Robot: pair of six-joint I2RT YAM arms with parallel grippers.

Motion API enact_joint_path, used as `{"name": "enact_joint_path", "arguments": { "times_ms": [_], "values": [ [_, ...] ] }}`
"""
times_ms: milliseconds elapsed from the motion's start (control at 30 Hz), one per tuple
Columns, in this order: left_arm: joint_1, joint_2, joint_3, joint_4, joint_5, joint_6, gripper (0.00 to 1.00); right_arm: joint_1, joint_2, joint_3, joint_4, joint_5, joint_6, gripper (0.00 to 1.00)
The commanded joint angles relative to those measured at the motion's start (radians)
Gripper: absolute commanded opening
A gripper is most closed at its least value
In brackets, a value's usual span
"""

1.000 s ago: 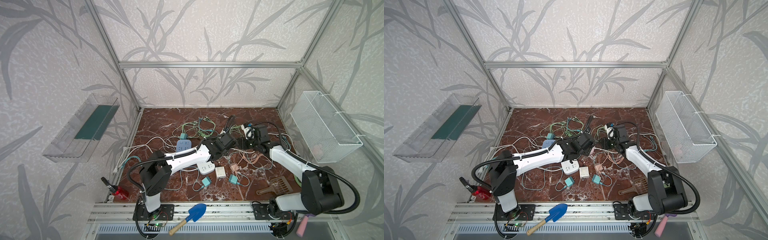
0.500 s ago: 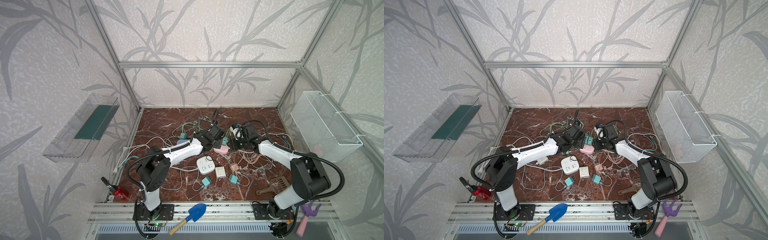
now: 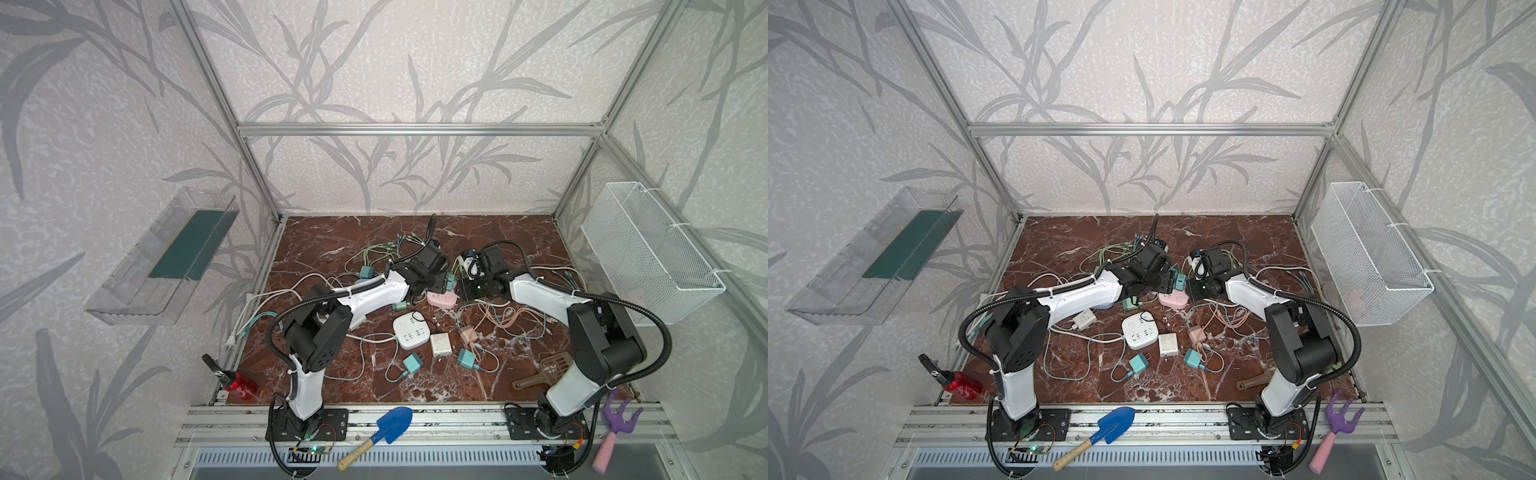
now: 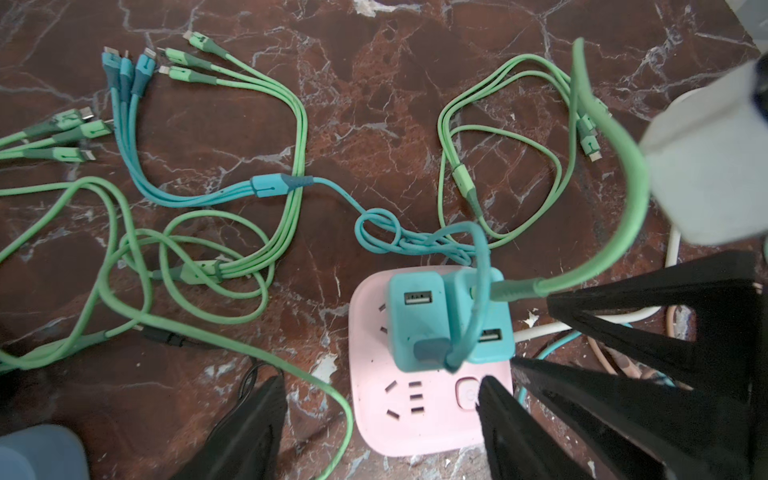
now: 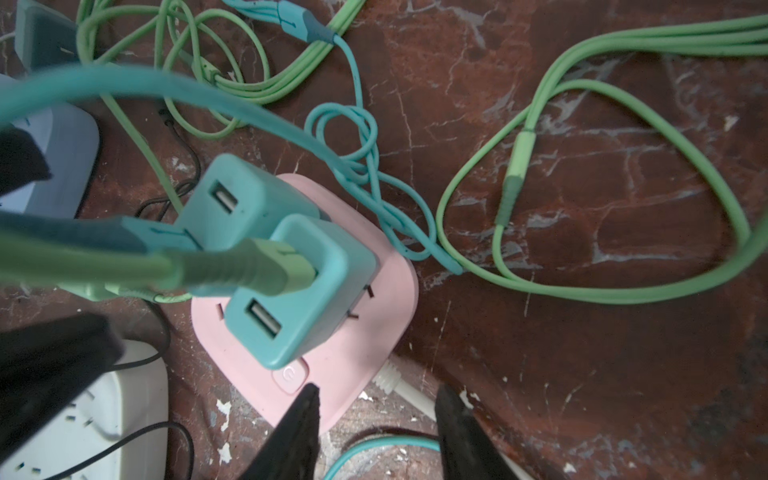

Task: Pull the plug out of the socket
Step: 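Close the left gripper on the teal adapter while the right gripper holds the pink strip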

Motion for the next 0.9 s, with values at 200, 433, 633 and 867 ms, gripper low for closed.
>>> {"name": "enact_joint_path", "arguments": {
  "times_ms": [200,433,633,867],
  "values": [
    [0.016,0.077,0.089,-0.029,0.047,-0.016,0.61,0.003,0.042,0.034,-0.032,0.003,-0.014,0.47],
    [0.02,0.104,0.104,-0.019,0.086,-0.014,0.55,0.004,0.057,0.038,-0.032,0.007,-0.015,0.47],
    [0.033,0.107,0.092,-0.005,0.102,-0.046,0.48,0.004,0.05,0.028,-0.03,0.021,-0.018,0.47],
    [0.042,0.111,0.084,0.025,0.14,-0.048,0.41,0.004,0.046,0.027,-0.033,0.028,-0.022,0.47]
  ]
}}
